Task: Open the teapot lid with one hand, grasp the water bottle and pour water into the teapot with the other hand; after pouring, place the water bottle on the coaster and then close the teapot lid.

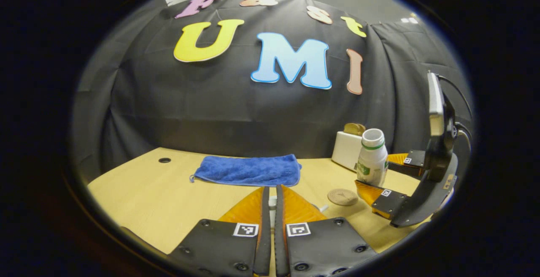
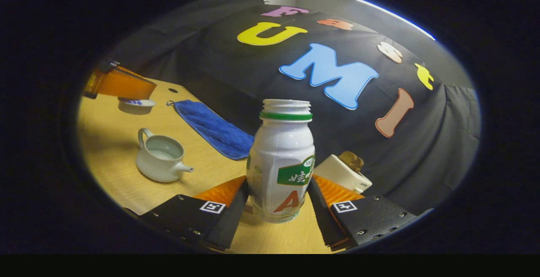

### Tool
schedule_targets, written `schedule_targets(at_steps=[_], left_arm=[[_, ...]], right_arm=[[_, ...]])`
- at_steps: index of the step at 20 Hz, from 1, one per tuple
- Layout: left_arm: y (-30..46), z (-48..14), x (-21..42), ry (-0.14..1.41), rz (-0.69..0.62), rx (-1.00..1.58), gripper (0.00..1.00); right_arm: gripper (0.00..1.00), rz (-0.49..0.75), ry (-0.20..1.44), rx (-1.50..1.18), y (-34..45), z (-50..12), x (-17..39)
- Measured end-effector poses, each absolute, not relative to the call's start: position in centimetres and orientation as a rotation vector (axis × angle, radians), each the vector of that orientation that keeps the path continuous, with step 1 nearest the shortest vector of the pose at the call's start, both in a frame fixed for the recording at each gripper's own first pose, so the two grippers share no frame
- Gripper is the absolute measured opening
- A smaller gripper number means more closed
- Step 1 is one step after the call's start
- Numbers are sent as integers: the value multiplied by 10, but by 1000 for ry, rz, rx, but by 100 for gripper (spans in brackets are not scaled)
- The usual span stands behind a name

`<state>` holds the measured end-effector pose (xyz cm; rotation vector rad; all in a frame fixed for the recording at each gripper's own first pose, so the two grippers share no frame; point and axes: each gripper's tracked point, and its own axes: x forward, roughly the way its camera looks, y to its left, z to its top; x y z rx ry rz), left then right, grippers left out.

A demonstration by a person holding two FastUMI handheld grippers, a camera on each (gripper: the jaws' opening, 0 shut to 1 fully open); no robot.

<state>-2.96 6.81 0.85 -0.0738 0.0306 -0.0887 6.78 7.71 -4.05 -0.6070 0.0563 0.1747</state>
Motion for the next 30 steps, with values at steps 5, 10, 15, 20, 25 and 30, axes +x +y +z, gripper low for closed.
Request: schedule_targets(at_steps=[5, 10, 15, 20, 25, 30], left_arm=[[48, 1, -8, 33, -111, -42, 10], [29, -8, 7, 45, -124, -9, 14], [18, -11, 11, 45, -126, 24, 10], [14, -18, 13, 54, -117, 48, 14], [12, -23, 13, 63, -121, 52, 10], [10, -32, 15, 80, -106, 64, 11]], right_arm=[[77, 175, 67, -518, 72, -45, 70], [77, 168, 76, -467, 61, -48, 71], [77, 171, 74, -425, 58, -47, 66], [77, 168, 78, -392, 51, -47, 65], [77, 158, 77, -379, 45, -46, 66], [77, 159, 74, -376, 45, -45, 65]])
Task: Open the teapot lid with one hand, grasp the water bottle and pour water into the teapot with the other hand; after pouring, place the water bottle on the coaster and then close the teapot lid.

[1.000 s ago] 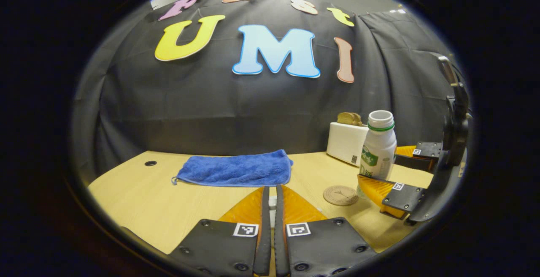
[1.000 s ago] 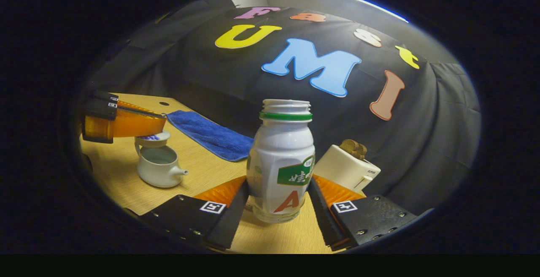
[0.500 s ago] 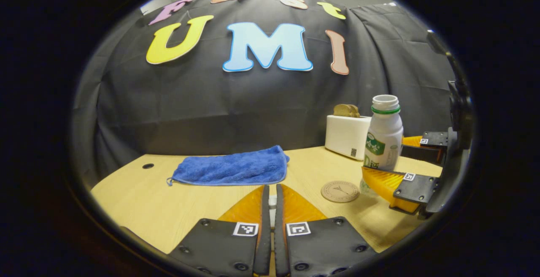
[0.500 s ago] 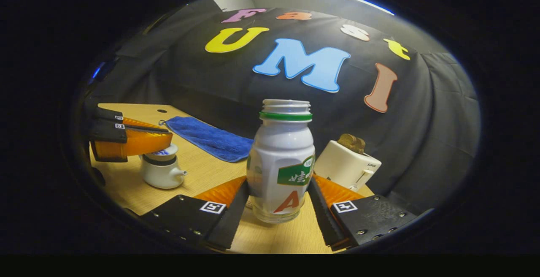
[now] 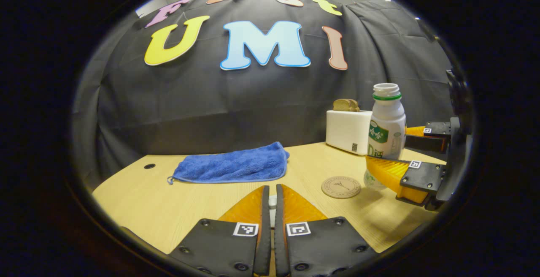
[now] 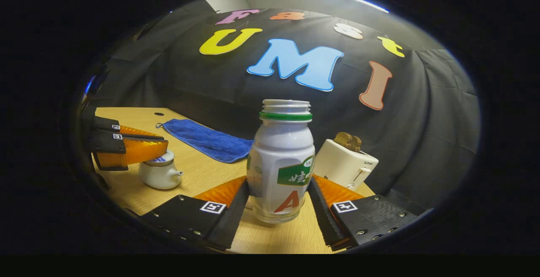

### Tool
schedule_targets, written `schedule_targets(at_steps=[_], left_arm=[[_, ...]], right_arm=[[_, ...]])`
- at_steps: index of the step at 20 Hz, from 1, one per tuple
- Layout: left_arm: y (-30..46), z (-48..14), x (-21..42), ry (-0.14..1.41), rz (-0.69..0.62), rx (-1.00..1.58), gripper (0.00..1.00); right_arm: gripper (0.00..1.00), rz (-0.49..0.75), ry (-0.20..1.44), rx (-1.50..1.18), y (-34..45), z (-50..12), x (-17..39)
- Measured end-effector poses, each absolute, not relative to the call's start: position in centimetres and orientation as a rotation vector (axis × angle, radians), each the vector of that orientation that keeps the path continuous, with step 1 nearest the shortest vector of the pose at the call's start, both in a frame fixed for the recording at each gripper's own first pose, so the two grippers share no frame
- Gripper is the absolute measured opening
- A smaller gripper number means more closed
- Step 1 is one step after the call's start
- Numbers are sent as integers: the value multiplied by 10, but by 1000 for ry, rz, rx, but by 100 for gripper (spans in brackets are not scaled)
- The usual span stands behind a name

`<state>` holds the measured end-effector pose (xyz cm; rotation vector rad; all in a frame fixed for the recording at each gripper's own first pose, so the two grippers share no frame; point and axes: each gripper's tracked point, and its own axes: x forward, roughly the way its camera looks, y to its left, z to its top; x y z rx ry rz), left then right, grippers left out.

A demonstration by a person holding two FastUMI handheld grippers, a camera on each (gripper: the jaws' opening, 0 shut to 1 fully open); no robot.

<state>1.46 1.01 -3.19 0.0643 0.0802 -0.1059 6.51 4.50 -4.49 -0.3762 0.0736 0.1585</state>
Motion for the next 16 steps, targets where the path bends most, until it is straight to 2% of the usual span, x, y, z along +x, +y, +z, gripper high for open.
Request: schedule_targets(at_steps=[2, 3, 4, 5, 9, 12, 16], left_arm=[[10, -30, 15, 77, -104, 63, 14], [10, -31, 14, 78, -104, 63, 10], [10, -33, 13, 77, -103, 63, 10], [10, -33, 14, 72, -98, 68, 14], [8, -35, 13, 66, -88, 87, 13], [9, -30, 9, 47, -85, 65, 22], [11, -14, 4, 3, -88, 38, 22]], right_arm=[[77, 157, 74, -376, 44, -45, 65], [77, 156, 74, -375, 44, -45, 66], [77, 156, 74, -374, 44, -46, 65], [77, 156, 76, -374, 43, -46, 65], [77, 160, 80, -371, 44, -48, 66], [77, 162, 84, -364, 44, -49, 66], [77, 179, 90, -328, 48, -51, 67]])
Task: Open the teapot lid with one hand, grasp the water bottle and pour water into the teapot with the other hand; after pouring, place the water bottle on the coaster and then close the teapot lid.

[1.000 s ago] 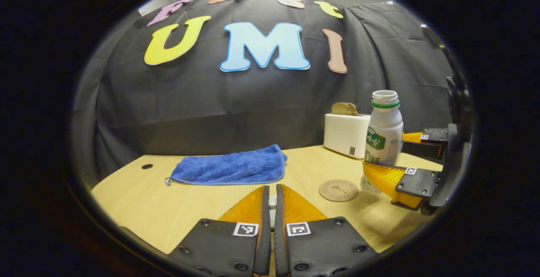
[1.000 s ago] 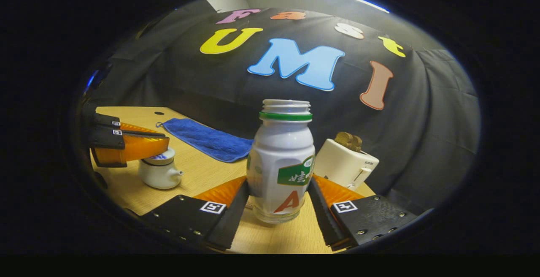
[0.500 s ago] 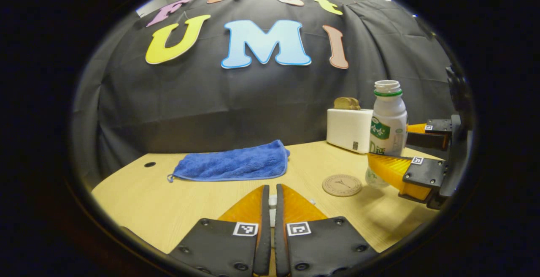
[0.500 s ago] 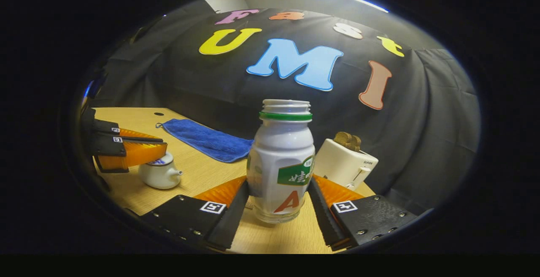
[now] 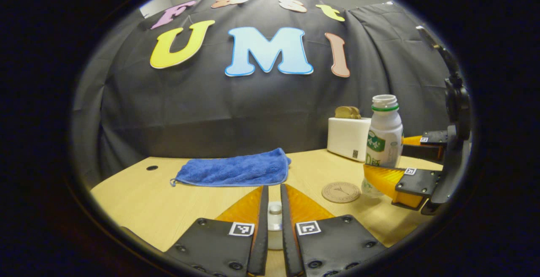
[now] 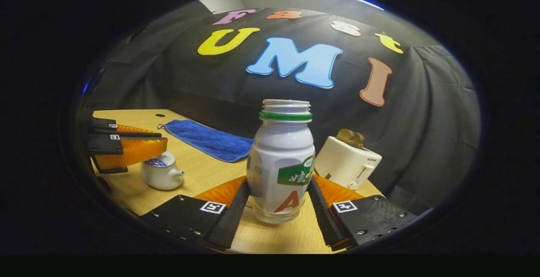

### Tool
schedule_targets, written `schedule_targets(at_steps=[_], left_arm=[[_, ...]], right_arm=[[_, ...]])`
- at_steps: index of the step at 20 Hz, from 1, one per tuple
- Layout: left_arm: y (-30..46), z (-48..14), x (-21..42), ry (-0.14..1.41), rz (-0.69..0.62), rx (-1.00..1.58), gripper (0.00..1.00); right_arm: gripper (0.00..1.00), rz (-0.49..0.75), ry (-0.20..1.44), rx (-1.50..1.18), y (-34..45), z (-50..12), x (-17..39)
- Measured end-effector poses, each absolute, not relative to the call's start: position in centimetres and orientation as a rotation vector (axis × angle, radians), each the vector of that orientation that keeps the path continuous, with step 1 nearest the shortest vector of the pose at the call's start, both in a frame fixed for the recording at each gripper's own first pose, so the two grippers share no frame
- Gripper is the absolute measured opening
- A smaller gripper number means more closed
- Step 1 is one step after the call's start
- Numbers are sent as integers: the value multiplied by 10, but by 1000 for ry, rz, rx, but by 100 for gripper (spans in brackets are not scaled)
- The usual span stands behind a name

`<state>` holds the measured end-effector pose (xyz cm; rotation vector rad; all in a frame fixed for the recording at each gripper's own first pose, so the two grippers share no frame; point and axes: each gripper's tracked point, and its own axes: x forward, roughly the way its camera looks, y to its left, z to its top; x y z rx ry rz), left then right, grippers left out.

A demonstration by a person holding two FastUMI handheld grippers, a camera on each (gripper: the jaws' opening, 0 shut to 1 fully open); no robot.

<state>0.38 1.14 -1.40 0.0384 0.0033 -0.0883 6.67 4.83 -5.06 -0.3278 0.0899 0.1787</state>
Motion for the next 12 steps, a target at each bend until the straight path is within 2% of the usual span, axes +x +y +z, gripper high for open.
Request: schedule_targets(at_steps=[7, 8, 9, 12], left_arm=[[17, -1, -4, -29, -87, 7, 22], [19, 0, -6, -31, -86, 1, 31], [19, 2, -6, -34, -87, -4, 22], [23, 8, -10, -49, -84, -18, 22]], right_arm=[[77, 219, 87, -221, 55, -43, 74], [77, 222, 87, -206, 57, -41, 77], [77, 225, 89, -189, 57, -40, 80], [77, 235, 101, -156, 60, -36, 92]])
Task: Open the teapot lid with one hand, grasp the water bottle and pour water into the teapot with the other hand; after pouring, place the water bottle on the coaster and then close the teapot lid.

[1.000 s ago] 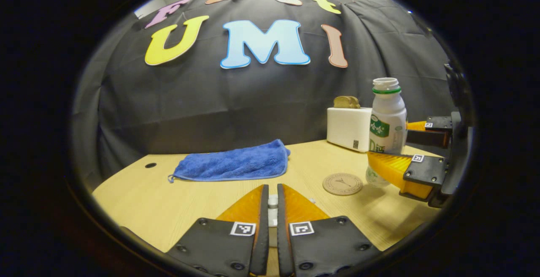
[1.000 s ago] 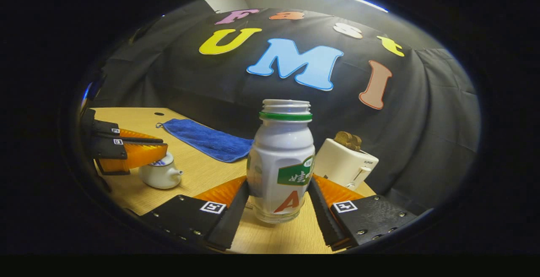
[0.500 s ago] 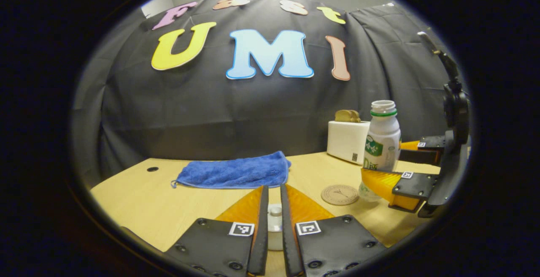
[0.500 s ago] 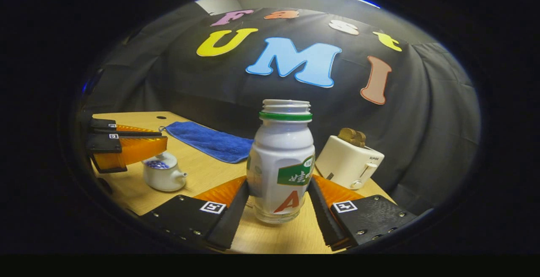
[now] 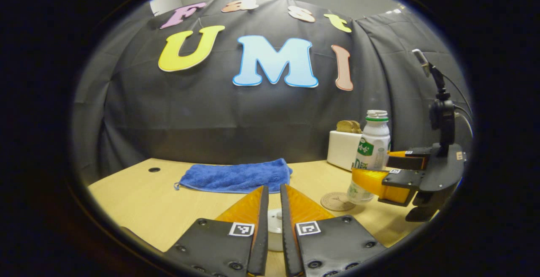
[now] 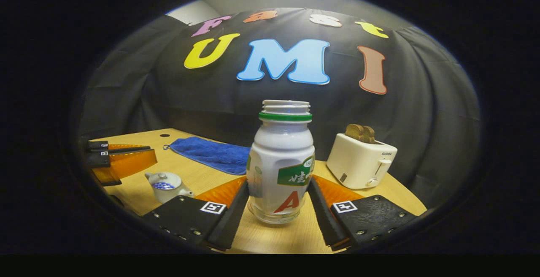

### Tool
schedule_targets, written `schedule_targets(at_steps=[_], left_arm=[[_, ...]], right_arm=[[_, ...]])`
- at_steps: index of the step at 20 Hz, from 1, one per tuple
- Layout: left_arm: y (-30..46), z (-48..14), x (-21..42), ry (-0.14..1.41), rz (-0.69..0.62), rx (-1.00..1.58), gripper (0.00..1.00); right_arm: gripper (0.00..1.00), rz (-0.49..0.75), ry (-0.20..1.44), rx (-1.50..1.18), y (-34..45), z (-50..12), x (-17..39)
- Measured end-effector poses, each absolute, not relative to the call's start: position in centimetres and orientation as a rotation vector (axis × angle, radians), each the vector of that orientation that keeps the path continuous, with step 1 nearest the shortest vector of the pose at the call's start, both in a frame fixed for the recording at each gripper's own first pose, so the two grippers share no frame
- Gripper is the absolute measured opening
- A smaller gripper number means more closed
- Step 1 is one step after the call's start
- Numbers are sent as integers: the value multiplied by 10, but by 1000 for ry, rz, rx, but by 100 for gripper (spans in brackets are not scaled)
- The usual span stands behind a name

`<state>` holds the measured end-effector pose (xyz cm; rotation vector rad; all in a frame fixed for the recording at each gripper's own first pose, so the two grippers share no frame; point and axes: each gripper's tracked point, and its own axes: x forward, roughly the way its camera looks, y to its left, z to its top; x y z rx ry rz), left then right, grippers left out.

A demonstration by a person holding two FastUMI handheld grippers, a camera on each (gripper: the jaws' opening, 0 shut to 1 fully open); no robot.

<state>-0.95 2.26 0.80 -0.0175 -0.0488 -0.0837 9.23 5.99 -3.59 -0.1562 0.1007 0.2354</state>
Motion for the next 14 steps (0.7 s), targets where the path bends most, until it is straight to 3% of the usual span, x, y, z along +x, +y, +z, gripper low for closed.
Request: schedule_targets(at_steps=[1, 2, 6, 10, 11, 12, 14], left_arm=[[25, 11, -10, -53, -83, -21, 31], [25, 11, -11, -57, -81, -22, 22], [30, 13, -12, -61, -75, -33, 26], [34, 15, -14, -67, -75, -52, 22], [34, 16, -14, -68, -74, -52, 30], [35, 17, -14, -68, -73, -52, 22], [35, 15, -14, -65, -75, -53, 22]], right_arm=[[77, 237, 104, -148, 60, -35, 99], [77, 240, 109, -139, 61, -34, 105], [77, 246, 128, -97, 63, -31, 126], [77, 260, 190, -45, 64, -48, 147], [77, 259, 199, -41, 64, -52, 149], [77, 259, 207, -41, 67, -56, 152], [77, 257, 220, -46, 68, -61, 155]])
